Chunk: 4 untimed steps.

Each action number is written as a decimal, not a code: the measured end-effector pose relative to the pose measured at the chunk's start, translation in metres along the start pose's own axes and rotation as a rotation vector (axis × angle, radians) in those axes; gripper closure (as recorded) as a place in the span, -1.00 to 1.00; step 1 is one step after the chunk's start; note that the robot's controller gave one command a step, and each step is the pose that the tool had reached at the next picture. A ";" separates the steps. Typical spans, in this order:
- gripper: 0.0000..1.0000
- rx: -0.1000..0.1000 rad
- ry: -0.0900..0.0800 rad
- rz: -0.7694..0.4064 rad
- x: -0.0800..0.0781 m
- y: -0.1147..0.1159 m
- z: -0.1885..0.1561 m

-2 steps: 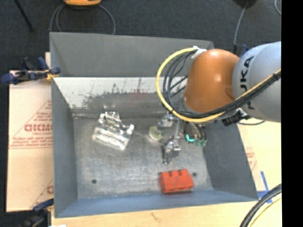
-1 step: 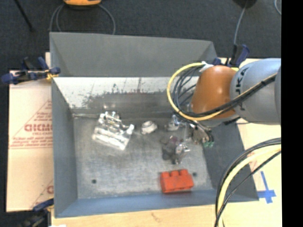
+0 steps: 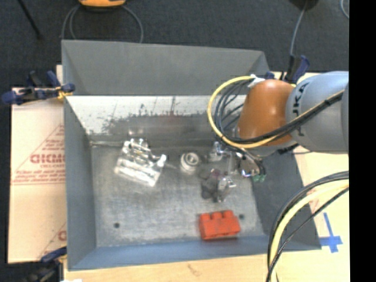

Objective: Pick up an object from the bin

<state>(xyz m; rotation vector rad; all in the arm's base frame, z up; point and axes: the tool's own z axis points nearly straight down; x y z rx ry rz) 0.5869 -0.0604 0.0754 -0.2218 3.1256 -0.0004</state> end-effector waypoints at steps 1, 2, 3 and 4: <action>-1.00 -0.001 0.001 0.003 -0.002 0.000 -0.001; -1.00 -0.001 0.000 0.006 -0.003 -0.001 -0.002; -1.00 -0.001 -0.010 0.014 0.001 -0.002 0.000; 1.00 0.001 -0.012 0.015 0.000 -0.003 -0.001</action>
Offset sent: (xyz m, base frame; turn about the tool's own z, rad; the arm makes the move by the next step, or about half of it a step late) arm 0.0000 0.0000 0.0000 0.0000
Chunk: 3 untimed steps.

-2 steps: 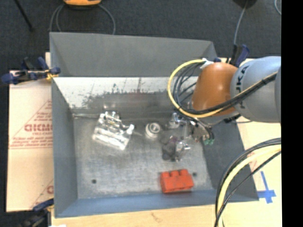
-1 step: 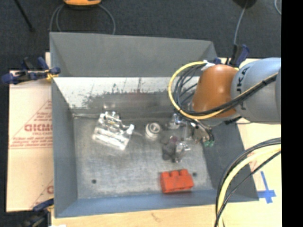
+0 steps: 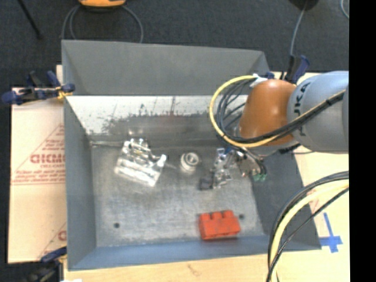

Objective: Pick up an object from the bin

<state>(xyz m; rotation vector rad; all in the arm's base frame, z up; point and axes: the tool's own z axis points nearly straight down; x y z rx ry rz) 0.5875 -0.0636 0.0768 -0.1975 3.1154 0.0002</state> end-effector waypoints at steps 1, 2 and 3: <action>1.00 -0.002 0.013 0.001 -0.002 0.000 -0.010; 1.00 -0.002 0.013 0.001 -0.004 -0.001 -0.013; 1.00 0.001 0.011 0.003 -0.006 -0.001 -0.060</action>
Offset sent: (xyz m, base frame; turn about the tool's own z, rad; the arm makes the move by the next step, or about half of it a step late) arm 0.0001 -0.0001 0.0085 0.0000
